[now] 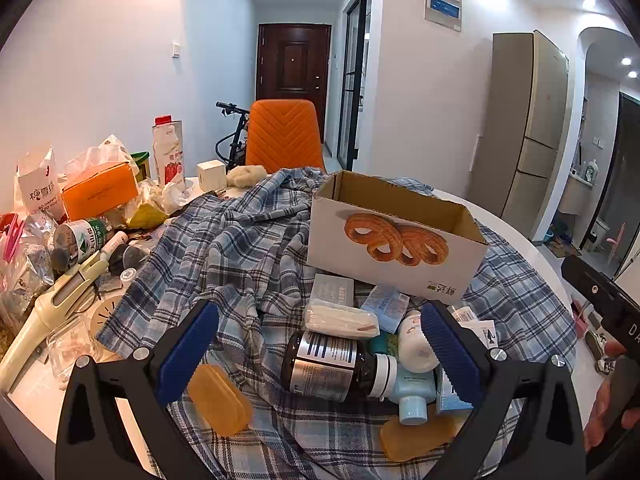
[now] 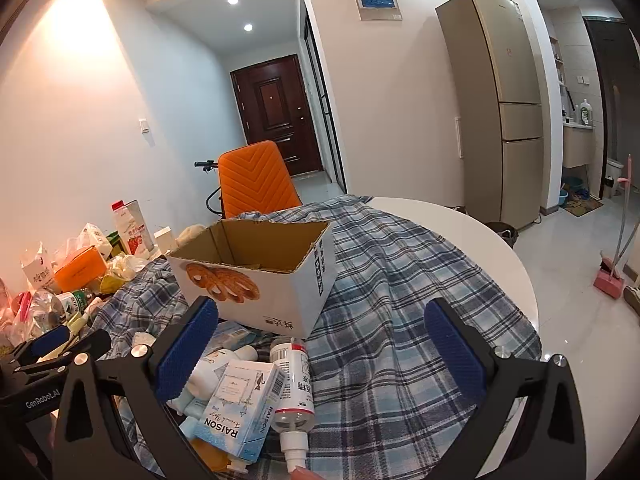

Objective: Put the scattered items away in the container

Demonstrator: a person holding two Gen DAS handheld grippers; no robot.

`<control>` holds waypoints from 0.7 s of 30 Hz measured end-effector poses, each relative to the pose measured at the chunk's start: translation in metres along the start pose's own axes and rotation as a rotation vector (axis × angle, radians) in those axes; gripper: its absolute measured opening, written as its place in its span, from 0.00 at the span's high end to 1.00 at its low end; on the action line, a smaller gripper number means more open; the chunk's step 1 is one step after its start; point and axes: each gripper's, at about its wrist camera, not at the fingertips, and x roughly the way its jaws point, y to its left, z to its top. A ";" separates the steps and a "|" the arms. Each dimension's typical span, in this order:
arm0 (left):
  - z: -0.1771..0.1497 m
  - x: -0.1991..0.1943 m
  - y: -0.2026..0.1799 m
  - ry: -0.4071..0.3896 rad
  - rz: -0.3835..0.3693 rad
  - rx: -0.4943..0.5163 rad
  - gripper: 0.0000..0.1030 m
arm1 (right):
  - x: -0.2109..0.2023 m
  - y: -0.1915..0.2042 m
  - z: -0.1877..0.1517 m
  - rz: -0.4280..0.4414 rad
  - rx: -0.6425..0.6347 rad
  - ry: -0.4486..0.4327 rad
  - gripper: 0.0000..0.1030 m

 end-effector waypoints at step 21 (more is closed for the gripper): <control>0.000 -0.001 -0.005 0.000 0.013 0.021 0.00 | 0.005 0.001 -0.002 0.031 0.012 0.021 0.00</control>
